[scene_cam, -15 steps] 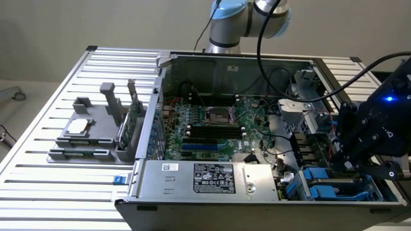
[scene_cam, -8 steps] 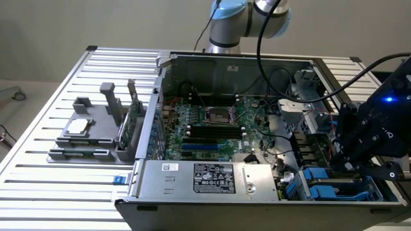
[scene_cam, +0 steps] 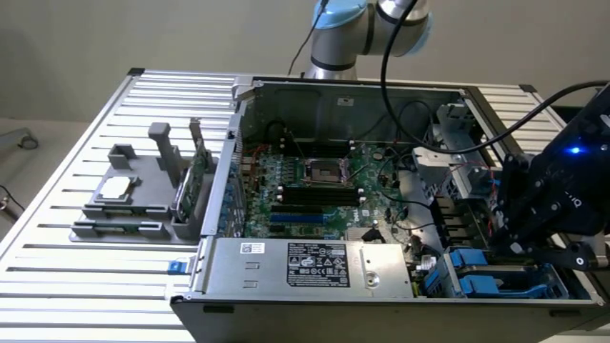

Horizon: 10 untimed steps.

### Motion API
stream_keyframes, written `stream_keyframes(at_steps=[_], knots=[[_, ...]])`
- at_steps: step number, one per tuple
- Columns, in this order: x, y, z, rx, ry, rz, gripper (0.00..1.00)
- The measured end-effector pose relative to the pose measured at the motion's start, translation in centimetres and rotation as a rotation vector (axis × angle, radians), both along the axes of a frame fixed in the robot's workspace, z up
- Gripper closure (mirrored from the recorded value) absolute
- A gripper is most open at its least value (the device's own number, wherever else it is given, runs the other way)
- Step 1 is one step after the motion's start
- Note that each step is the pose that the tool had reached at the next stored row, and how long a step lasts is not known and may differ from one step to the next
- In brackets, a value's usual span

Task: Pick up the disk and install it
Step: 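Insert the second disk wire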

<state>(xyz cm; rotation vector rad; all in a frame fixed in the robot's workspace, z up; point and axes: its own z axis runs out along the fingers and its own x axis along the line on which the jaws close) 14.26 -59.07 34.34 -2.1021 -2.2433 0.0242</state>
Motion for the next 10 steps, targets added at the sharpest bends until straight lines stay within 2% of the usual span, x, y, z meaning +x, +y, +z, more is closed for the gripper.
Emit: stream_keyframes(at_steps=[10], knots=[[0.00,0.00,-0.29,-0.0001,-0.0014,0.000,0.84]])
